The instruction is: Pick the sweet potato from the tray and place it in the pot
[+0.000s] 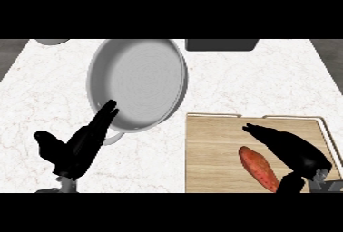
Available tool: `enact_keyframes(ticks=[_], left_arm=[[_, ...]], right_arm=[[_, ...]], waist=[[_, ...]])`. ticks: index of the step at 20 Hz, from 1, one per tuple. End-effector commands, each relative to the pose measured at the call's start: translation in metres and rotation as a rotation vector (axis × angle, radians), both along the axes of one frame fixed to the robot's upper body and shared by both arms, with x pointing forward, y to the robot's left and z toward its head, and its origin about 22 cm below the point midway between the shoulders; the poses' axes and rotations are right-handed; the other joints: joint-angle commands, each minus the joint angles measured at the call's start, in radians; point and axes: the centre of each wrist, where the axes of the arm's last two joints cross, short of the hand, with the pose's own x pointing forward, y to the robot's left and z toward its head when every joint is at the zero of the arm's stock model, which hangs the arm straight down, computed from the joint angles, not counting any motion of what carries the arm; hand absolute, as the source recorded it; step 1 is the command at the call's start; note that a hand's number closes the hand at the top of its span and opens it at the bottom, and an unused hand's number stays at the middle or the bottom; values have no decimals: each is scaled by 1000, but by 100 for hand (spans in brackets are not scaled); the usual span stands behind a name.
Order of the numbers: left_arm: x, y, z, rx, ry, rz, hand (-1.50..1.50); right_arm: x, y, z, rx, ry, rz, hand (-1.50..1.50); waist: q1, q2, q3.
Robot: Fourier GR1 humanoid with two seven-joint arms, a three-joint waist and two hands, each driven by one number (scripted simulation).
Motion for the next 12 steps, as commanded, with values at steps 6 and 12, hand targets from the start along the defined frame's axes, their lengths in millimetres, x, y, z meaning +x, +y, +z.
enact_keyframes(ticks=[6, 12], left_arm=[[-2, -6, -12, -1, 39, -7, 0], [10, 2, -2, -11, 52, -4, 0]], right_arm=[[-16, 3, -18, 112, 37, 139, 150], [-9, 18, -25, 127, -45, 135, 150]], waist=[[-7, 4, -5], [-4, 5, -5]])
